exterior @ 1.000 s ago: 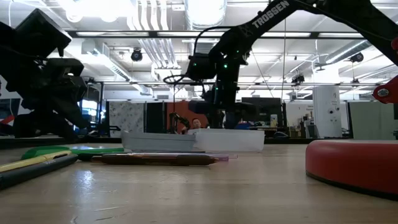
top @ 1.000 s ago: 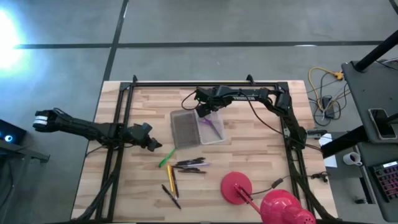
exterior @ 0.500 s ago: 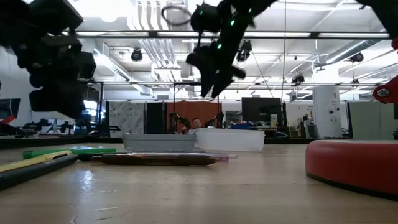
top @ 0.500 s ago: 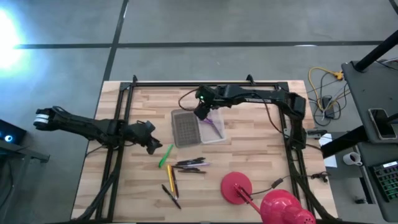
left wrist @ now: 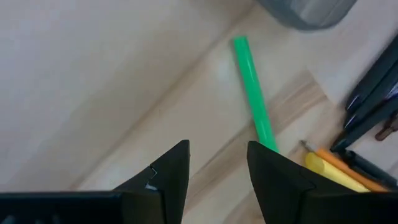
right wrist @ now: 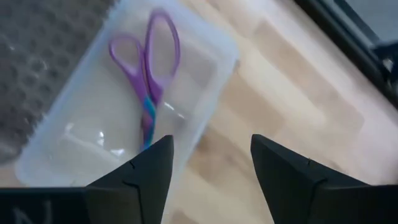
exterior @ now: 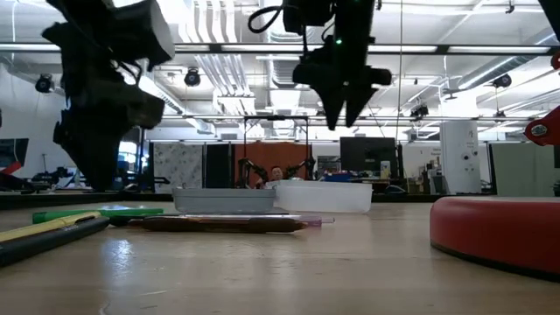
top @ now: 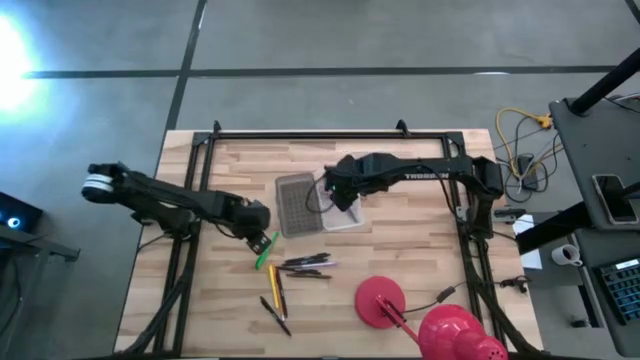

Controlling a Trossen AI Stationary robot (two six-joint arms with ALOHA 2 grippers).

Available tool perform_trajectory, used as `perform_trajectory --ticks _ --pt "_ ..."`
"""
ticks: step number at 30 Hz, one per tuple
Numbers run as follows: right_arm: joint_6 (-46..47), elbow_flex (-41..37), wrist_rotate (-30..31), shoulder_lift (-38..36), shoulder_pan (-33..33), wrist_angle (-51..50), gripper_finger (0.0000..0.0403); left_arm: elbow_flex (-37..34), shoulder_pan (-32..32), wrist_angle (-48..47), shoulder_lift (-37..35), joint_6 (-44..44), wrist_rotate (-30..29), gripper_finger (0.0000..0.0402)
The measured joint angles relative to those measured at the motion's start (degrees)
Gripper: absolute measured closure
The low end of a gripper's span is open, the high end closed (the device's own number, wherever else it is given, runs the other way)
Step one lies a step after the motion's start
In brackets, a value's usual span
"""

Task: Pick & place school supplies into a supply box
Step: Put the green pen into the black supply box

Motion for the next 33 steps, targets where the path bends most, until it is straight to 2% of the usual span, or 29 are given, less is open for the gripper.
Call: perform_trajectory --ticks 6,9,17,25,33 --pt "8.48 -0.86 1.41 0.00 4.81 -5.90 0.0193 3.87 -2.28 0.03 8.30 -0.60 0.98 0.0256" --pt "14.10 -1.25 1.45 0.00 7.47 -8.11 0.0193 5.51 -3.84 -0.10 11.20 -1.89 -0.64 0.0256" --pt "24.87 -3.00 1.45 0.00 13.64 -12.00 0.0193 6.50 -5.47 1.40 12.64 -6.10 -3.19 0.0256" --pt "23.13 -4.48 1.62 0.00 14.84 -14.21 0.0193 6.35 -5.51 2.74 9.55 -13.14 -4.87 0.0256" --pt "20.02 -8.68 5.14 -3.86 15.66 -14.39 0.0193 6.35 -6.40 3.98 11.05 -18.44 -4.67 0.0256"
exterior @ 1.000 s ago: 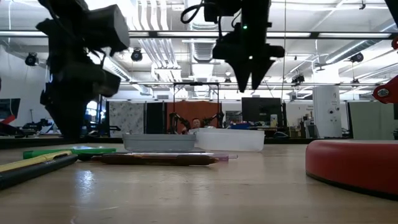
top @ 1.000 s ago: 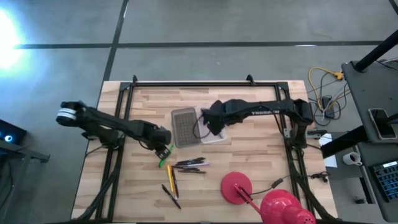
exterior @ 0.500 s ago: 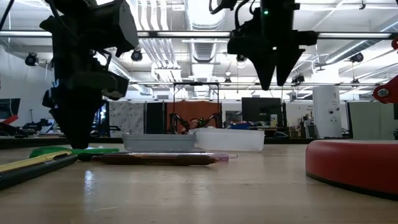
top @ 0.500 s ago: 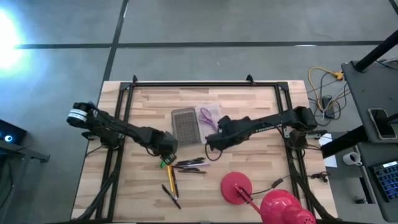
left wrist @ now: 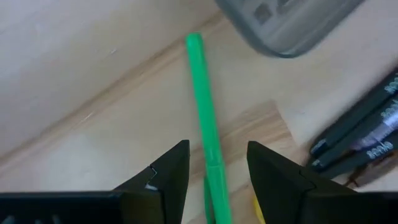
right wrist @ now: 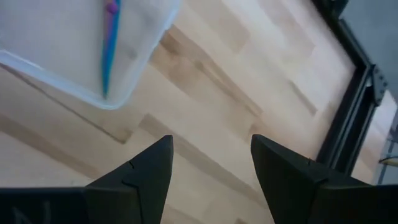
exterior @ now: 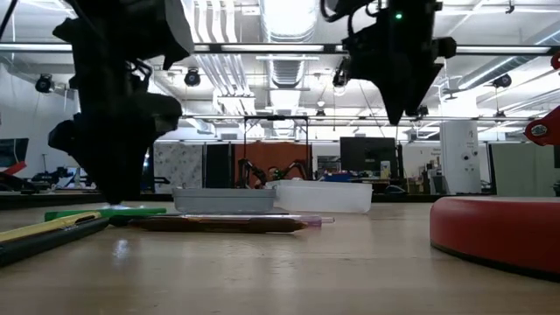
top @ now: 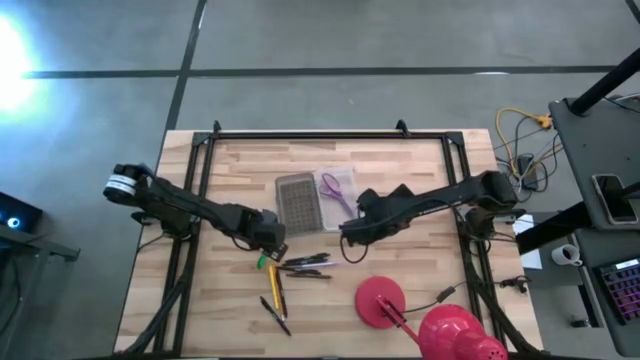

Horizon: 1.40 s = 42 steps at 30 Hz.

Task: Pick & place school supplies into a supply box
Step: Put the green pen into the black supply box

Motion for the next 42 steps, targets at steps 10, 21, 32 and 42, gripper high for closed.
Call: perform_trajectory --ticks 10,21,32,42 --pt "4.91 -12.19 0.89 -6.56 0.20 2.52 0.0194 0.02 -0.69 -0.70 3.32 -3.73 2.02 0.0265" --pt "9.07 -22.92 0.44 -14.68 0.34 9.07 0.0194 0.09 -0.29 -0.58 4.78 -4.32 1.73 0.0387" --pt "15.71 -29.97 0.67 -21.80 0.42 11.36 0.0194 -0.09 -1.77 5.45 -8.49 -14.65 -2.18 0.0387" --pt "11.68 -31.97 1.18 -22.37 0.40 22.84 0.0194 0.02 4.86 32.00 -13.22 -12.48 -13.49 0.0387"
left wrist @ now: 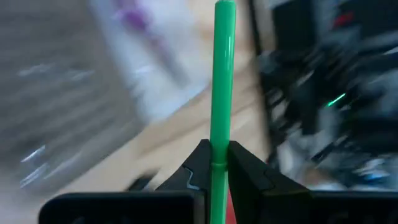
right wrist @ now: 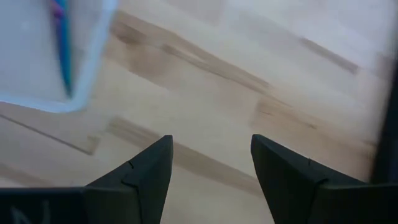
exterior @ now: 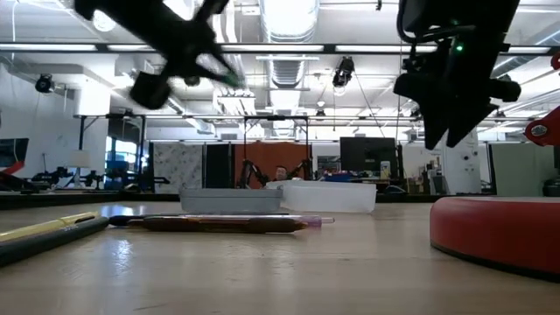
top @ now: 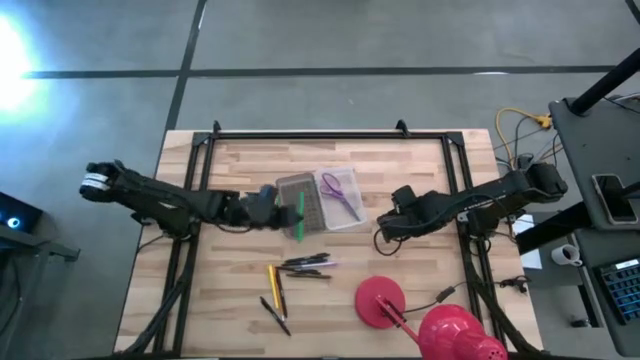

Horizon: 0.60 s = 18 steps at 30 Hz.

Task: Pick & place school supplies into a supply box
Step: Put the green pen into the black supply box

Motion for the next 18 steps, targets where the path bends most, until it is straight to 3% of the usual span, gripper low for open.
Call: perform_trajectory --ticks 5,9,13,18 --pt "0.05 0.75 2.22 -0.94 0.02 -1.09 0.0194 2.18 8.38 13.14 10.08 3.84 1.00 0.0387" --pt "-1.63 1.31 2.77 -2.92 0.04 -2.40 0.0194 9.62 13.14 14.19 20.80 7.79 7.27 0.0387" --pt "-0.54 1.13 2.77 -5.63 0.02 -3.67 0.0194 20.57 15.57 13.21 31.11 11.87 10.91 0.0384" --pt "5.23 1.07 2.74 -8.14 0.06 -5.52 0.0194 31.67 18.35 1.23 40.74 12.77 13.78 0.0382"
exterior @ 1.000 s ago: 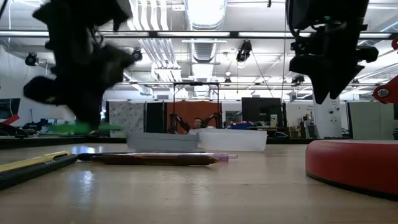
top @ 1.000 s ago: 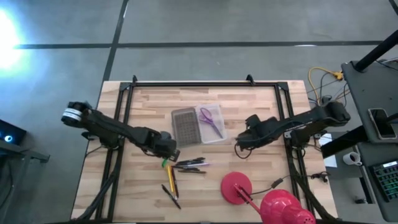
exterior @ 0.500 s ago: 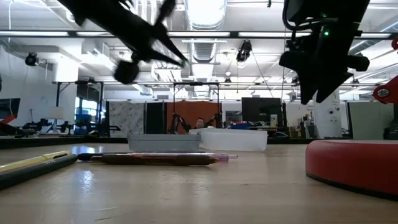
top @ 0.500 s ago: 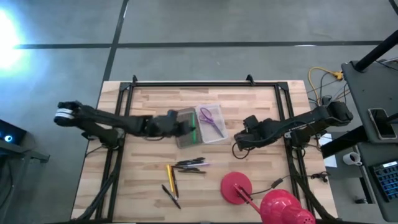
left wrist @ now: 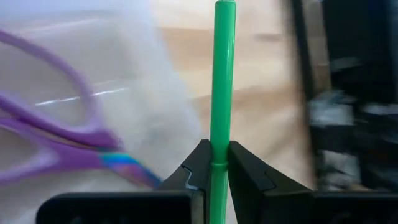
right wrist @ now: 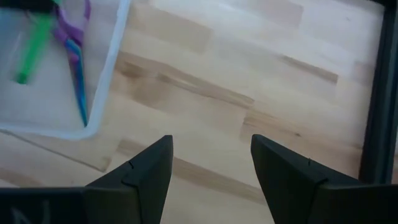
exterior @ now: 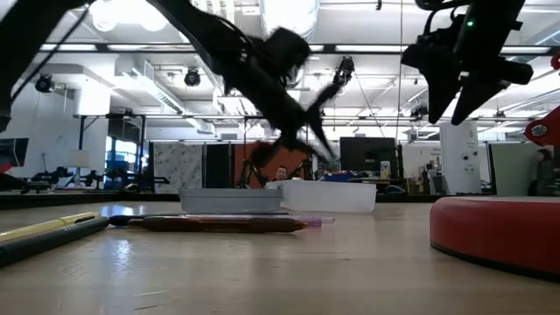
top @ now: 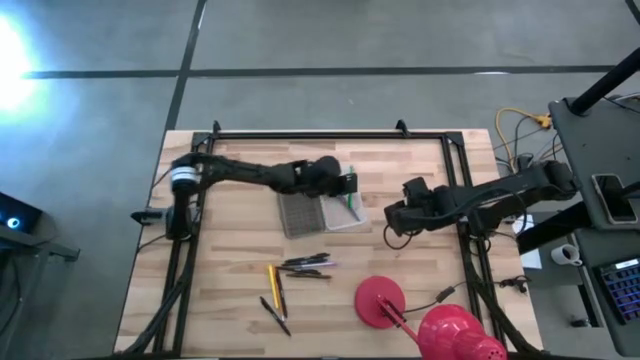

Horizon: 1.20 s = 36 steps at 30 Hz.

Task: Pick & place school supplies into a supply box
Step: Put the green pen into the black supply box, then put the black pen into the black supply box

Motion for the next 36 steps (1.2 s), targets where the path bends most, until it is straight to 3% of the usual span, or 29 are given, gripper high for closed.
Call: perform_trajectory --ticks 5,12,18,23,32,34,36 --pt "2.38 -0.07 0.00 -1.18 0.13 -1.53 0.0194 2.11 -0.24 -0.25 1.99 -3.11 -0.51 0.0381" --pt "3.51 -0.09 0.30 -1.19 0.09 -2.14 0.0194 -2.43 -0.36 0.04 1.72 -14.79 -3.72 0.0380" --pt "3.56 -0.17 1.64 -1.19 0.09 -2.12 0.0193 -6.23 0.03 10.17 1.72 -18.29 -3.68 0.0379" --pt "3.56 -0.17 2.54 -1.19 0.09 -1.99 0.0193 -6.39 0.34 9.63 1.67 -16.43 -5.17 0.0362" --pt "3.17 -0.17 2.62 -1.19 0.09 -1.57 0.0193 -6.43 -0.45 10.02 0.17 -15.04 -3.60 0.0260" --pt "2.34 -0.17 2.62 -1.17 0.09 -0.94 0.0193 -6.47 -0.68 10.08 -1.15 -10.76 -2.21 0.0251" --pt "0.22 -0.20 2.62 -1.17 0.09 0.25 0.0193 -6.60 -1.22 9.82 -2.82 -0.17 1.49 0.0248"
